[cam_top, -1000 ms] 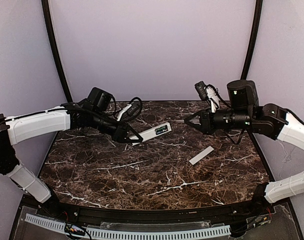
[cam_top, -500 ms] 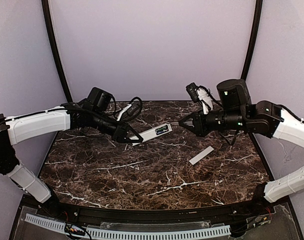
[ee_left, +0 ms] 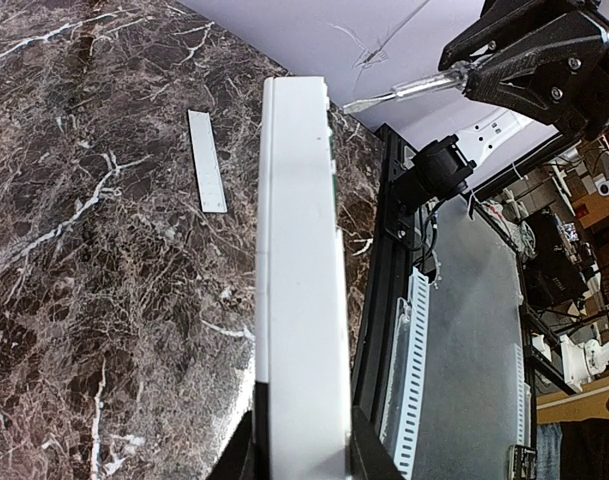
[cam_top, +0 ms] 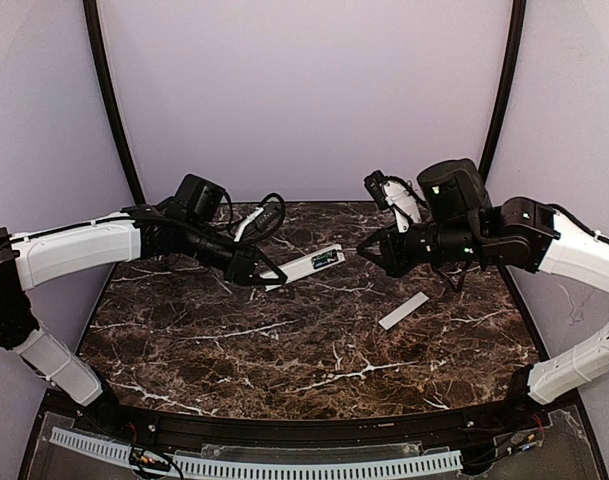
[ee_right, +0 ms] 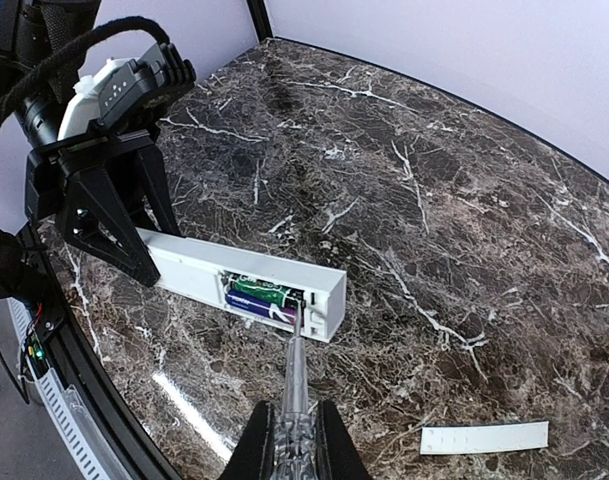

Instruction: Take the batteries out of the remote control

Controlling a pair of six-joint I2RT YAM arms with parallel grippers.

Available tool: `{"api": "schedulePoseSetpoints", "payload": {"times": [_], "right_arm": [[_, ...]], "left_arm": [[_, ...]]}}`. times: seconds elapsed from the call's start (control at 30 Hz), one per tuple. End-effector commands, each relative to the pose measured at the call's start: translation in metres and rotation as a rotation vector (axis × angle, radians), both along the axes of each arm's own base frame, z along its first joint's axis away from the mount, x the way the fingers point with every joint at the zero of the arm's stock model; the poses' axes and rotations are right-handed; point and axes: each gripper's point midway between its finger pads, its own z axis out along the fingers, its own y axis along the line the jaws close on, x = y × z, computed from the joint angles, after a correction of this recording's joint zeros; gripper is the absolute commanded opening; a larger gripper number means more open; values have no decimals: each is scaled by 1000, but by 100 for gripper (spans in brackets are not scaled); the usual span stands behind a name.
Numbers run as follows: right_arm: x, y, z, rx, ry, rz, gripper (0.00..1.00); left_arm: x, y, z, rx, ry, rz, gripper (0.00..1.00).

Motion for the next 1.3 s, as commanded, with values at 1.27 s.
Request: {"api": "schedulePoseSetpoints", "payload": {"times": [1.27], "right_arm": [[3, 22, -12, -108, -47, 75, 0]], "left_arm": [[-15, -2, 9, -37, 9, -61, 0]]}}
